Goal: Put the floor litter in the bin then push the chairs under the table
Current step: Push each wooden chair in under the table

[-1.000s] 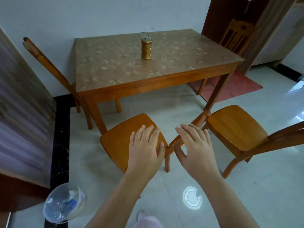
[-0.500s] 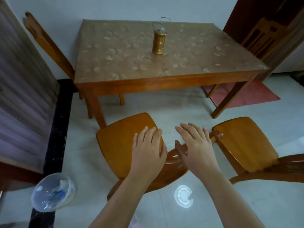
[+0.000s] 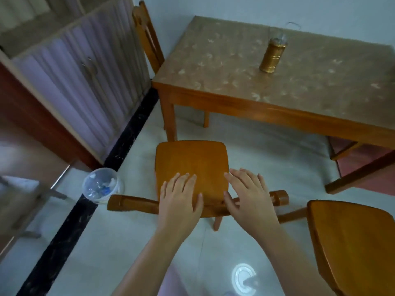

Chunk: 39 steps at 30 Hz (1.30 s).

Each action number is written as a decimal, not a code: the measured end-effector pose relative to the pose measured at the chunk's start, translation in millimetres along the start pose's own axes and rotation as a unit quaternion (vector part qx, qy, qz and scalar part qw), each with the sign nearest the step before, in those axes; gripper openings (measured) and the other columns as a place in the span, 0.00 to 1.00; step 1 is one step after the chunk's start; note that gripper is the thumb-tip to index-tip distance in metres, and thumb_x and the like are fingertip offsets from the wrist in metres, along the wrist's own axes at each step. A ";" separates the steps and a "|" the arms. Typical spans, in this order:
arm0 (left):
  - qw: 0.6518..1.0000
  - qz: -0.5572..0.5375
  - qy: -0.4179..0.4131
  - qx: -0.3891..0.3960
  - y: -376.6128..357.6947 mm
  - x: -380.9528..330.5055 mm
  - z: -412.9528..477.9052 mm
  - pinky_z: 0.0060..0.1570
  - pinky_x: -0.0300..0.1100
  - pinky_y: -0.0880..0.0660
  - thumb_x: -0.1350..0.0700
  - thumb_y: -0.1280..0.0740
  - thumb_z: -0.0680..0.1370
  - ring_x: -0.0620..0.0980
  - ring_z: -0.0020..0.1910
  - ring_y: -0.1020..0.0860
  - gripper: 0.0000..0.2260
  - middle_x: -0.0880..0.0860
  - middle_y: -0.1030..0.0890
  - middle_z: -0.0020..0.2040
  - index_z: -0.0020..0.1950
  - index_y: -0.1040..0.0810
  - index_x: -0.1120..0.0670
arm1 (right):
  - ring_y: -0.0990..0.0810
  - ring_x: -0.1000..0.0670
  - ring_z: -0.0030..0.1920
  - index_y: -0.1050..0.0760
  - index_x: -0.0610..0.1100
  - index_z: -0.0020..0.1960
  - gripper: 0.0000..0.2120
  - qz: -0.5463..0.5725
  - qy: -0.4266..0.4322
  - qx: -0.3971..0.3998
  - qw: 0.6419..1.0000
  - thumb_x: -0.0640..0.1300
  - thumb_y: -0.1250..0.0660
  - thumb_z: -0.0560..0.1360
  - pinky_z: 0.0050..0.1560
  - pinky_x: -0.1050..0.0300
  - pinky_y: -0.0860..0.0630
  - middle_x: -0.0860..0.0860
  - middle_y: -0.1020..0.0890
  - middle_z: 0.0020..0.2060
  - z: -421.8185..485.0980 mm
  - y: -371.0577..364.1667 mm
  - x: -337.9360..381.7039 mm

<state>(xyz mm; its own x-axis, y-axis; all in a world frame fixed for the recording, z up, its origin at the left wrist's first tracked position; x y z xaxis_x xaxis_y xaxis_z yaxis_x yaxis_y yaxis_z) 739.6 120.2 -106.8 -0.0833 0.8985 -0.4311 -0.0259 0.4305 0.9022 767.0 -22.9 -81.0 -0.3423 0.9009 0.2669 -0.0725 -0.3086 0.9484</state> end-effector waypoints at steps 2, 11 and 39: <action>0.999 -0.013 0.031 -0.014 -2.6 4.7 -12.5 0.71 0.53 0.44 0.45 0.42 0.78 0.52 0.71 0.38 0.22 0.52 0.32 0.71 0.70 0.34 0.52 | 0.26 0.42 0.62 0.26 0.45 0.61 0.18 0.018 0.022 0.014 1.000 0.49 0.32 0.72 0.63 0.41 0.44 0.46 0.22 0.60 -7.9 -3.8 -3.9; 0.999 0.027 0.014 -0.035 -7.1 23.7 -37.9 0.58 0.52 0.30 0.44 0.39 0.75 0.55 0.54 0.22 0.19 0.53 0.18 0.53 0.55 0.20 0.55 | 0.35 0.49 0.68 0.31 0.50 0.66 0.21 0.071 0.089 0.123 0.986 0.56 0.40 0.75 0.70 0.47 0.46 0.52 0.27 0.65 -31.6 -50.2 9.8; 0.964 -0.021 -0.153 0.215 -37.8 25.5 3.5 0.44 0.37 0.27 0.39 0.38 0.75 0.43 0.45 0.23 0.14 0.42 0.19 0.49 0.56 0.23 0.42 | 0.26 0.62 0.37 0.26 0.61 0.44 0.09 0.117 0.034 0.292 0.949 0.60 0.32 0.65 0.34 0.65 0.35 0.65 0.24 0.34 0.4 -80.5 14.0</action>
<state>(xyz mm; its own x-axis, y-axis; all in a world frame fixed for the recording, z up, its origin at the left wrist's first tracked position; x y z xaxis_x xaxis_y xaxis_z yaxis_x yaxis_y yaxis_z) 741.9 127.1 -151.9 0.2091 0.8340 -0.5106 0.3983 0.4043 0.8233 768.4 14.7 -153.6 -0.3465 0.8002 0.4895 0.5368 -0.2587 0.8030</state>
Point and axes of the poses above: each hand's wrist, its own z-axis towards the middle knuckle, its own y-axis out of the back of the hand, x = y × z, the point moved 9 cm from there along z, towards the middle knuckle
